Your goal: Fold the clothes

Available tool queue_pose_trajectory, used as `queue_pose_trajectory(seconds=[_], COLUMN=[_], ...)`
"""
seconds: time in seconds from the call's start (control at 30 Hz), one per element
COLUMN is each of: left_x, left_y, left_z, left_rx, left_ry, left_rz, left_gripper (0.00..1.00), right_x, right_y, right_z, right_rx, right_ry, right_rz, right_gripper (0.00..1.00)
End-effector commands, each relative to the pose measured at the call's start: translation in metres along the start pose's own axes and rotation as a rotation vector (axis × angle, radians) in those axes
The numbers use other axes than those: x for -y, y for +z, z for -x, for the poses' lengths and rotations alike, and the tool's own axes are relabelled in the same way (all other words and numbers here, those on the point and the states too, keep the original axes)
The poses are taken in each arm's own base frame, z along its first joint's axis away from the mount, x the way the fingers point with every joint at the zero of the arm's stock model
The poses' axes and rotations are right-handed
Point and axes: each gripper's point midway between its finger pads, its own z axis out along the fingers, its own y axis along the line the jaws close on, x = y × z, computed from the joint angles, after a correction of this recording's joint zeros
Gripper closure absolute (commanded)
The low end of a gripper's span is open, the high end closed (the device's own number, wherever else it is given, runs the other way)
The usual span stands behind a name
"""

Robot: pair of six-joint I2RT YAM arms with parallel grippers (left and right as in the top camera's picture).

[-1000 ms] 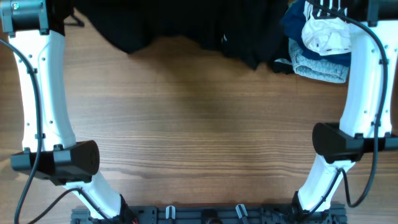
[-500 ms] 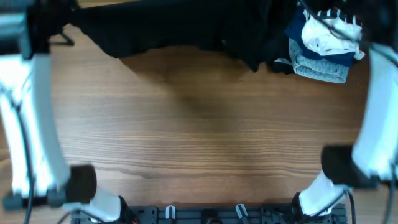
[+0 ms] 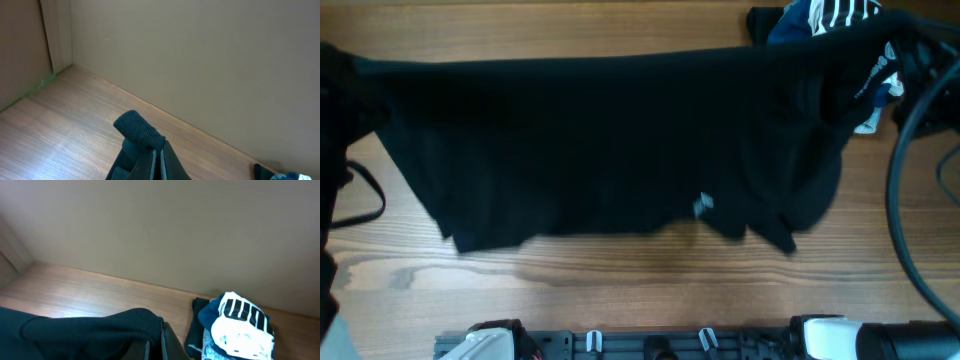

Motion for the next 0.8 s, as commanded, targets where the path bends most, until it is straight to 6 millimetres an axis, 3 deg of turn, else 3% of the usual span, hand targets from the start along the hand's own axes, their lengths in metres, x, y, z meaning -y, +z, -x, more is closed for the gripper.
queue_pose_trajectory(seconds=[0.0,0.03,0.2,0.3,0.4,0.5,0.57,0.67,0.77], left_x=[-0.004,-0.004,0.0,0.007,0.019,0.034,0.041,0.041,0.033], left_y=[0.039,0.049,0.127,0.181,0.221,0.223,0.216,0.22,0.241], left_z=[-0.005,-0.008,-0.028,-0.032,-0.015,0.018,0.031,0.024,-0.012], left_rx=[-0.048,-0.064,-0.165,-0.158,-0.062,0.073,0.118,0.093,-0.036], left_ry=[0.02,0.023,0.041,0.041,0.024,-0.001,-0.01,-0.006,0.018], left_rz=[0.059,0.066,0.107,0.11,0.077,0.018,-0.021,-0.022,0.012], left_gripper=[0.96,0.96,0.96,0.96,0.96,0.96,0.96,0.96,0.96], right_x=[0.023,0.025,0.042,0.053,0.062,0.063,0.062,0.063,0.066], right_y=[0.034,0.042,0.125,0.178,0.204,0.196,0.189,0.197,0.231], right_z=[-0.001,-0.001,-0.008,0.007,0.036,0.072,0.084,0.075,0.035], right_rx=[-0.038,-0.045,-0.103,-0.032,0.1,0.247,0.292,0.259,0.123], right_ry=[-0.028,-0.041,-0.051,-0.079,-0.099,-0.116,-0.115,-0.104,-0.081], right_rz=[-0.071,-0.069,-0.046,-0.033,-0.048,-0.065,-0.066,-0.058,-0.032], right_gripper=[0.96,0.96,0.96,0.96,0.96,0.96,0.96,0.96,0.96])
